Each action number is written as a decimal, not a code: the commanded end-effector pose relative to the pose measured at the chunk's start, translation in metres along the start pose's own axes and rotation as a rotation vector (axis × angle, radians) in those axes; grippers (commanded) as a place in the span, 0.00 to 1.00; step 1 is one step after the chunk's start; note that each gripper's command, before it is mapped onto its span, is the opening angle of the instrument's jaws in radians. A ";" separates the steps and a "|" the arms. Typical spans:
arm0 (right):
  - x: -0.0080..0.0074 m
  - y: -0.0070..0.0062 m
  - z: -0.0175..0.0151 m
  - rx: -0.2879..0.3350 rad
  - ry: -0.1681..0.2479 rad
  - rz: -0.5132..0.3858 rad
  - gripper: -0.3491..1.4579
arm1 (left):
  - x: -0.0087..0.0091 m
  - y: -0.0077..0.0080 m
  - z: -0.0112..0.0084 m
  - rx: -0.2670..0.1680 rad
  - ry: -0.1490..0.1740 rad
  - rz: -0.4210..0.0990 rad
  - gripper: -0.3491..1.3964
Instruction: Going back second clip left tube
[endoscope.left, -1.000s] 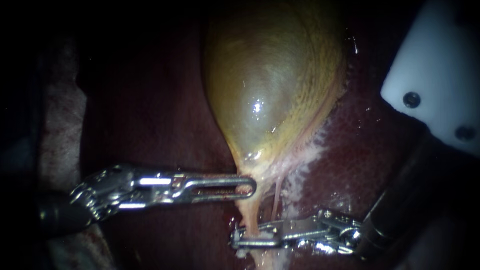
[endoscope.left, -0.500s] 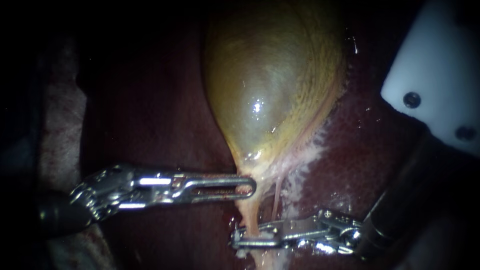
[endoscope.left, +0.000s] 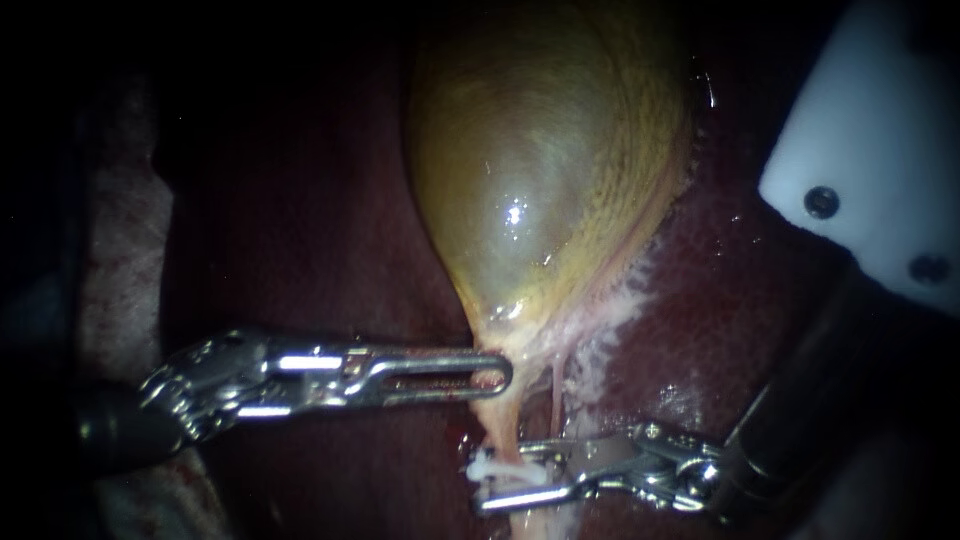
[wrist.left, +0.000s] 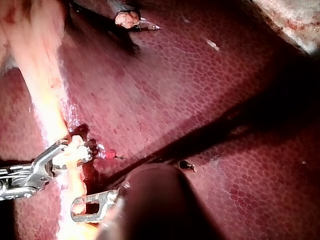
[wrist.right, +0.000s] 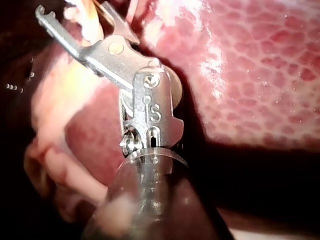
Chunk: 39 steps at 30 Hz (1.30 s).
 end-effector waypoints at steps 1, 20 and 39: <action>-0.0001 0.0001 0.0001 0.000 -0.003 -0.005 0.45 | 0.0000 0.0000 0.0000 0.000 0.000 0.000 0.00; -0.0002 0.0005 0.0004 -0.001 -0.050 -0.083 0.45 | 0.0000 0.0000 0.0000 0.000 0.000 0.000 0.00; 0.0024 0.0000 -0.0046 0.008 -0.124 -0.252 0.46 | 0.0000 0.0000 0.0000 0.000 0.000 0.000 0.00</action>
